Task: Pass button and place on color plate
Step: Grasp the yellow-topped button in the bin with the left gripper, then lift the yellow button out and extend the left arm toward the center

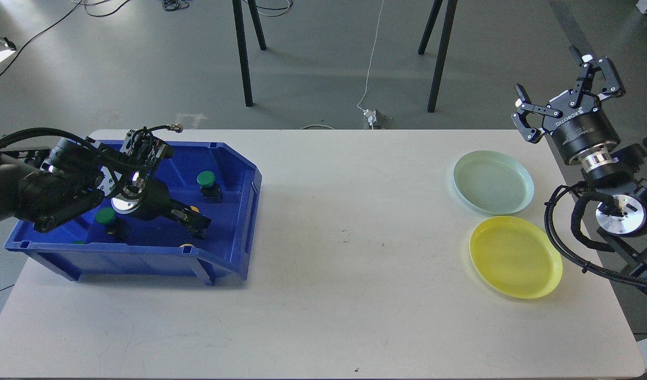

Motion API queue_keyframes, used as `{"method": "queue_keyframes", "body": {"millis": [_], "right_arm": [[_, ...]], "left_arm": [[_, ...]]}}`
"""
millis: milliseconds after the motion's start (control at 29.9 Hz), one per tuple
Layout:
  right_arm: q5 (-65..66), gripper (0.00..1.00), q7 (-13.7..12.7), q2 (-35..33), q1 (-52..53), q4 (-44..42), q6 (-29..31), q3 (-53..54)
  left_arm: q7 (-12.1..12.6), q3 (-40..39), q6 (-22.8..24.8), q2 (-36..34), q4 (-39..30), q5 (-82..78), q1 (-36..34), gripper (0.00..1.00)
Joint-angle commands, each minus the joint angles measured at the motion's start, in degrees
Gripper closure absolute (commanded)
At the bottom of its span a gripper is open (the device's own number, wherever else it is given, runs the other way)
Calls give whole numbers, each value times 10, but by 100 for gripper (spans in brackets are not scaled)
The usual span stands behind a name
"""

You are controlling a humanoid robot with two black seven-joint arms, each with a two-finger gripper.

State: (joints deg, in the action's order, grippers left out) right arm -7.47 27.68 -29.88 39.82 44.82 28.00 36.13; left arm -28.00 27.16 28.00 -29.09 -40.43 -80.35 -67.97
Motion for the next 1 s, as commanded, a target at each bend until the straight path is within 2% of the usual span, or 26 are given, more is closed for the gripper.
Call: {"method": "queue_keyframes", "body": {"millis": [0, 33, 100, 201, 267, 334, 434, 802, 969], "right_arm": [[0, 1, 0, 0, 0, 0, 0, 0], [0, 1, 0, 0, 0, 0, 0, 0], [0, 1, 1, -1, -1, 0, 0, 1], [-1, 1, 1, -1, -2, 0, 0, 1], [0, 1, 1, -2, -3, 0, 0, 1], [0, 1, 2, -2, -4, 0, 0, 1], [0, 1, 2, -2, -4, 0, 0, 2], [-1, 1, 2, -2, -4, 0, 0, 3], [-1, 1, 3, -4, -4, 0, 0, 3]], "left_arm": [[0, 0, 0, 0, 0, 1, 1, 36], [0, 0, 0, 0, 0, 5, 1, 37], [0, 0, 0, 0, 0, 15, 0, 53], [0, 1, 0, 0, 0, 22, 0, 60], [0, 1, 0, 0, 1, 22, 1, 70], [0, 1, 0, -1, 0, 22, 0, 73], [0, 1, 0, -2, 0, 21, -1, 78], [0, -2, 0, -12, -4, 21, -10, 81], [0, -47, 0, -73, -20, 22, -36, 80]]}}
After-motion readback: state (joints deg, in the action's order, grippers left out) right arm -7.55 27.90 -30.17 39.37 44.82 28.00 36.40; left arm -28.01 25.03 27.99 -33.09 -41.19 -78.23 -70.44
